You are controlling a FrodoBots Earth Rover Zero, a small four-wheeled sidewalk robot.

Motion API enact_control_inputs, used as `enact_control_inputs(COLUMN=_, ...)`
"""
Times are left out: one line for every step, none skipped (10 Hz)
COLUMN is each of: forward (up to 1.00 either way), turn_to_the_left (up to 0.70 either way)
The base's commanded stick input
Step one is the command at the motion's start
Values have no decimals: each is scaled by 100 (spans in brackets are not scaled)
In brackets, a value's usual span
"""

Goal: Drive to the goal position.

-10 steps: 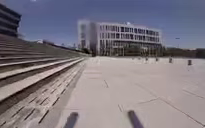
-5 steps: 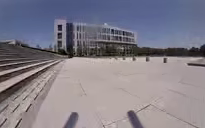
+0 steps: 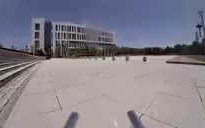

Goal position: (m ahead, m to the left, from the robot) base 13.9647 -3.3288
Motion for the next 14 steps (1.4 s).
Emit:
enact_control_inputs(forward=70, turn_to_the_left=-35)
enact_control_inputs(forward=70, turn_to_the_left=-35)
enact_control_inputs(forward=70, turn_to_the_left=-35)
enact_control_inputs(forward=70, turn_to_the_left=-28)
enact_control_inputs(forward=70, turn_to_the_left=-10)
enact_control_inputs(forward=70, turn_to_the_left=0)
enact_control_inputs(forward=70, turn_to_the_left=0)
enact_control_inputs(forward=70, turn_to_the_left=0)
enact_control_inputs(forward=70, turn_to_the_left=0)
enact_control_inputs(forward=70, turn_to_the_left=0)
enact_control_inputs(forward=70, turn_to_the_left=0)
enact_control_inputs(forward=70, turn_to_the_left=0)
enact_control_inputs(forward=70, turn_to_the_left=0)
enact_control_inputs(forward=70, turn_to_the_left=0)
